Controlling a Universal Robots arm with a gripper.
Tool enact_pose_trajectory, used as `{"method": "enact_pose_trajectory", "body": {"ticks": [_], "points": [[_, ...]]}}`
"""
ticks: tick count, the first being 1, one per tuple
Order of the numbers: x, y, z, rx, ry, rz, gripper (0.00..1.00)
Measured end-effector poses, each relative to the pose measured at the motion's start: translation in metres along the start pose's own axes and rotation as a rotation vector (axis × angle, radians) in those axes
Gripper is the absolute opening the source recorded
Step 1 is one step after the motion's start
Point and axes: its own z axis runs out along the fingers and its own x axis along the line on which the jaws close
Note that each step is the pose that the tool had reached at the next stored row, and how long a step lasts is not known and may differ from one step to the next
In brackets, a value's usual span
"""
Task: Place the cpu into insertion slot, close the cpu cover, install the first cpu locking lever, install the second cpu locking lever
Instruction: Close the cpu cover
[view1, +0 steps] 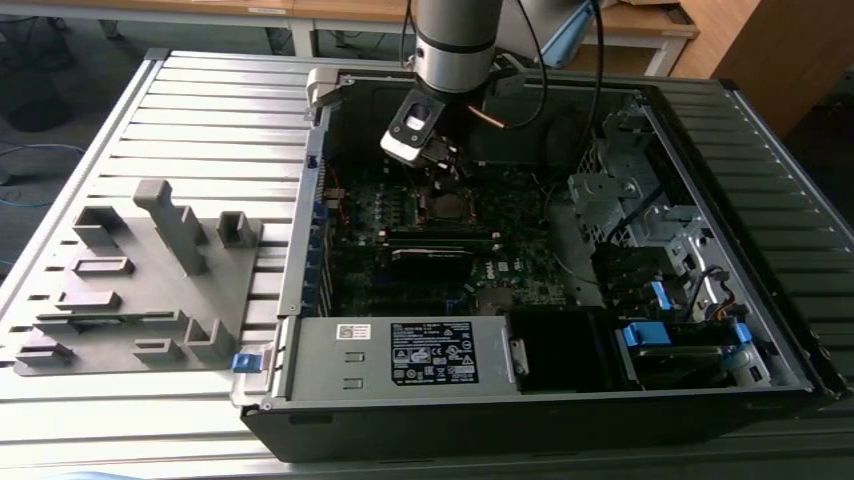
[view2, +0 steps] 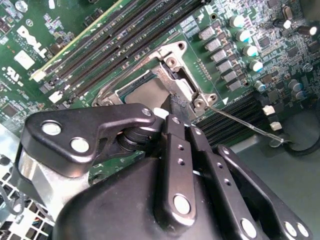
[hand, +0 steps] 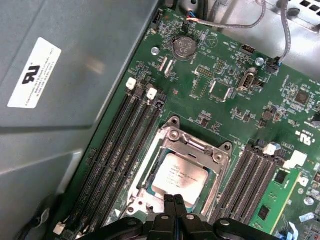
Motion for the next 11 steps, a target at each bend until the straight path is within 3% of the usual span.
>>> {"method": "enact_pose_trajectory", "body": {"ticks": [7,11], "points": [[0.0,0.0,0.0,-0.0001,0.0001,-0.005,0.11],[0.0,0.0,0.0001,-0.0002,0.0007,-0.032,0.11]]}}
